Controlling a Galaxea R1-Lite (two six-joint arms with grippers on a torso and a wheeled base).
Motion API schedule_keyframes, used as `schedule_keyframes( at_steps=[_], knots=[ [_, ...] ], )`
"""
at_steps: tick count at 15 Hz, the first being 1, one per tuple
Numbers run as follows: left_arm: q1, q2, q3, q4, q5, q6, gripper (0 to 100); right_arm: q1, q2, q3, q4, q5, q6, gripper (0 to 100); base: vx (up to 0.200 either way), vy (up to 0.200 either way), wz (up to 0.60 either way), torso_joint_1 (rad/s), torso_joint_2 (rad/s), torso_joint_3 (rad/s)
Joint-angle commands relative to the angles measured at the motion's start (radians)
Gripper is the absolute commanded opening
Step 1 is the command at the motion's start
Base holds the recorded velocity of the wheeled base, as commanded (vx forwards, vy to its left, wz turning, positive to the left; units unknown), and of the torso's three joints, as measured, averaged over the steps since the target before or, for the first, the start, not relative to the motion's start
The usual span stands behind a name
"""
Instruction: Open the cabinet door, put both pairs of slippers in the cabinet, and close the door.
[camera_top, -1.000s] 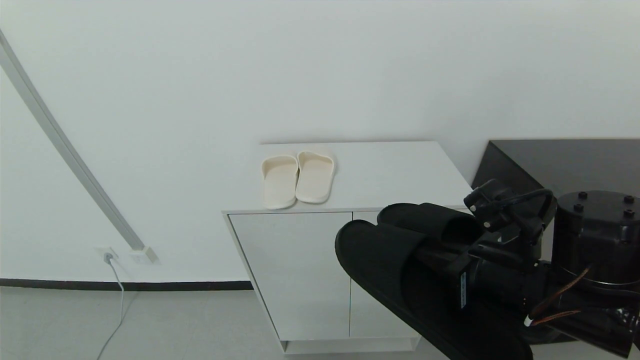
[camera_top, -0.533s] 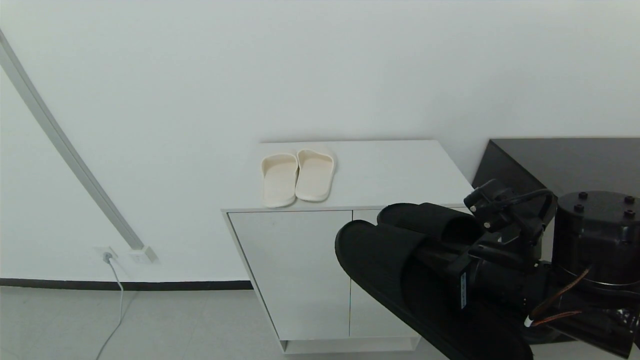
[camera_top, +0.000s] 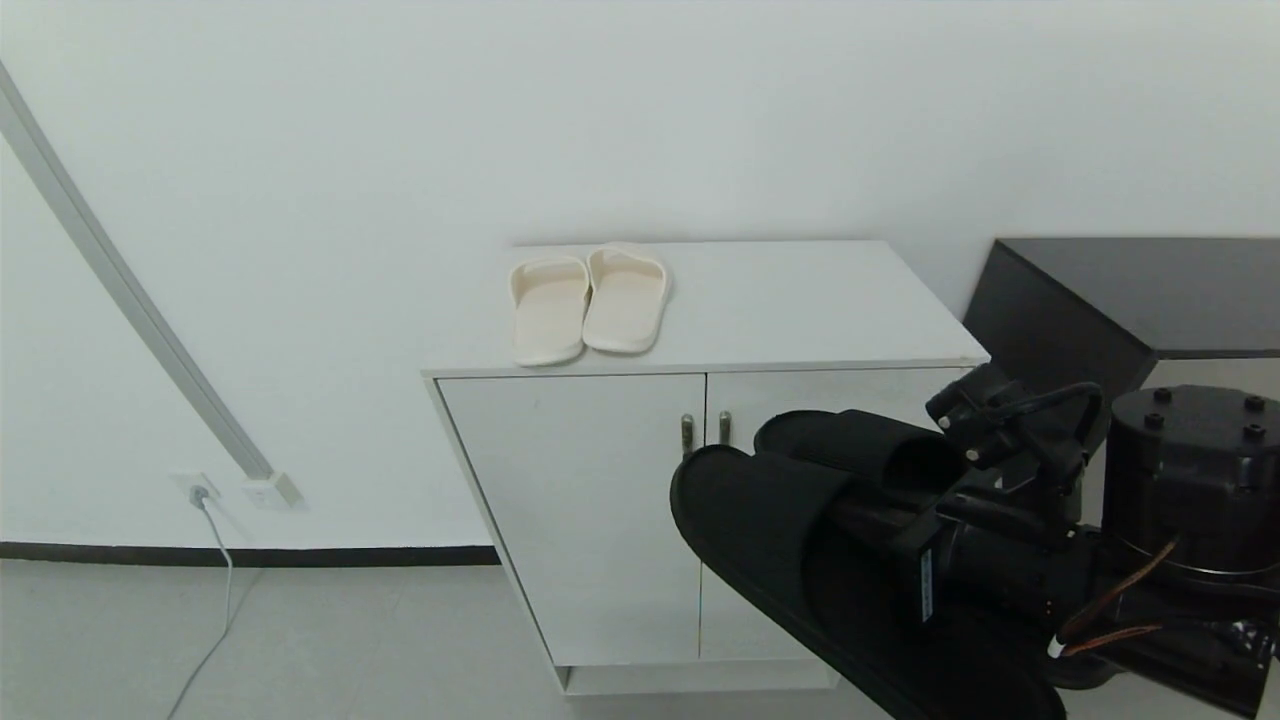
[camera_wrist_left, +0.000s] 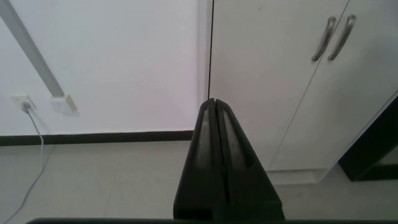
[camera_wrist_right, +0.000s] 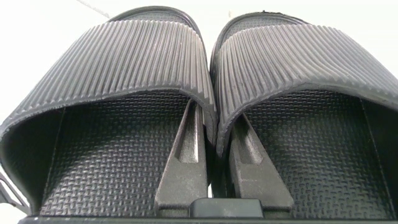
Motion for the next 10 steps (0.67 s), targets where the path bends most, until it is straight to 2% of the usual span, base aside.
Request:
schedule_keyframes(
  at_steps=[1, 2, 3, 10],
  knots=[
    [0.0, 0.0, 0.0, 0.0, -0.001, 0.0, 0, 0.002, 0.004, 0.002, -0.001, 0.001, 0.0, 0, 0.0, 0.0, 0.0, -0.227, 0.56, 0.32],
    [0.0, 0.0, 0.0, 0.0, -0.001, -0.001, 0, 0.003, 0.002, 0.003, -0.001, 0.001, 0.0, 0, 0.0, 0.0, 0.0, -0.212, 0.53, 0.32],
    [0.0, 0.0, 0.0, 0.0, -0.001, -0.003, 100, 0.003, 0.004, 0.005, -0.001, 0.001, 0.0, 0, 0.0, 0.0, 0.0, -0.212, 0.52, 0.325],
    [0.0, 0.0, 0.0, 0.0, 0.001, -0.003, 100, 0.008, 0.004, 0.008, -0.001, 0.001, 0.0, 0, 0.0, 0.0, 0.0, -0.19, 0.5, 0.316]
  ],
)
